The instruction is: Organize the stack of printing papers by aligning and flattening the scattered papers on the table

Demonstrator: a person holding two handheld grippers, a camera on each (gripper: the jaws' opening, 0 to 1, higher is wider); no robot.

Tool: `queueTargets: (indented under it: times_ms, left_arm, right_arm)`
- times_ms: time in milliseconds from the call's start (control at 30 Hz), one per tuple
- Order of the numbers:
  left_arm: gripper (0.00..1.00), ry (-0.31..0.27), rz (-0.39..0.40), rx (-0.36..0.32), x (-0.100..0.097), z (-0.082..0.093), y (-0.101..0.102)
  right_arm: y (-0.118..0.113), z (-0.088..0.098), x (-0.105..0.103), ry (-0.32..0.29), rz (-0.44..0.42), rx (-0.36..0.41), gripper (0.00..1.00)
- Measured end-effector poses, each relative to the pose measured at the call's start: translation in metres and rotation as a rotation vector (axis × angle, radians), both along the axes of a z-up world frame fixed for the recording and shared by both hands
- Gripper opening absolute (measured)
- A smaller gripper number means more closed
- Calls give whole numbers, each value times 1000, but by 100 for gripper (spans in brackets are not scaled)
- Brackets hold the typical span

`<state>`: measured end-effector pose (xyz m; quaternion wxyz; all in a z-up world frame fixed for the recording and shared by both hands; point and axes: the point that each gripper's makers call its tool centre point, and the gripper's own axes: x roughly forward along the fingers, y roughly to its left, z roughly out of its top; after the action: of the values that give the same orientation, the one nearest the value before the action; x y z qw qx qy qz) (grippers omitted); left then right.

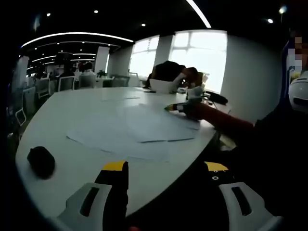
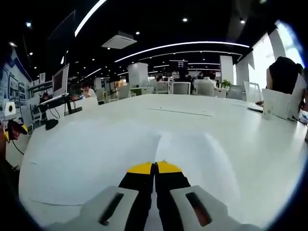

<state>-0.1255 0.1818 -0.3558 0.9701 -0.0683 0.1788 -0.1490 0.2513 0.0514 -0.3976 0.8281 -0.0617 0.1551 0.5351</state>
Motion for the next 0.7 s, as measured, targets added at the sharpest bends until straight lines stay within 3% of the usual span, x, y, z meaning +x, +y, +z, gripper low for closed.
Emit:
queueTargets:
  times_ms: [700]
  left_arm:
    - [65,-3,-1,2,5,1,-1]
  right_arm:
    - [0,22,-1,-12,7,80,0]
